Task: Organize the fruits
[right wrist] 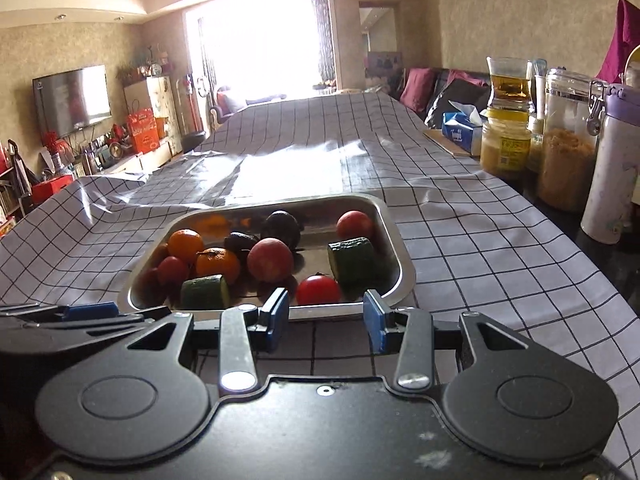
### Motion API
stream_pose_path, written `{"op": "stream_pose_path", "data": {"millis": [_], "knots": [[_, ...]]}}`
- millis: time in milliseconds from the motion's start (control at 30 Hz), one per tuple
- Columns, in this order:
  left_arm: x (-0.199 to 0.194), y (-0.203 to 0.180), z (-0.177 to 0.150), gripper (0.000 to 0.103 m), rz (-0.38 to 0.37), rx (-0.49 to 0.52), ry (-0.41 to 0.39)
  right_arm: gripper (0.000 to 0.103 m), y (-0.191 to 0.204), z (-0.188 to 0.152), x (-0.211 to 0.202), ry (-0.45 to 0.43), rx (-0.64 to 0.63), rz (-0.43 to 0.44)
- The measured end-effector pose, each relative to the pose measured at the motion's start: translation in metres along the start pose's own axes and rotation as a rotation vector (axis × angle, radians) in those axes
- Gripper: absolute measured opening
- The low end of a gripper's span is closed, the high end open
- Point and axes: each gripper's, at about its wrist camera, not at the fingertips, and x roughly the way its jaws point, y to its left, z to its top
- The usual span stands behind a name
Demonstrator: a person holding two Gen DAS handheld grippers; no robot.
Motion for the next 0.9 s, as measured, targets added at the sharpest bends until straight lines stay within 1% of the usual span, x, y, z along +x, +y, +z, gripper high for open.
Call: {"op": "stream_pose_path", "data": {"millis": [67,200,367,600,900], "knots": [[0.003,-0.001,-0.001,0.054,-0.003,0.002,0.023,0.044,0.001,-0.001,-0.001,0.015,-0.002,-0.003],[0.006,-0.003,-0.004,0.054,-0.001,0.011,0.058,0.044,0.003,0.000,0.003,0.079,-0.024,-0.035],[0.005,0.000,-0.006,0.054,-0.025,-0.010,0.087,0.044,0.001,-0.003,0.003,0.132,-0.015,-0.033],[0.000,-0.001,-0.008,0.054,-0.031,-0.004,0.094,0.044,0.006,-0.004,-0.007,0.126,-0.025,-0.015],[-0.005,0.000,-0.008,0.054,-0.030,-0.011,0.091,0.044,0.008,-0.003,-0.010,0.126,-0.032,-0.016]]}}
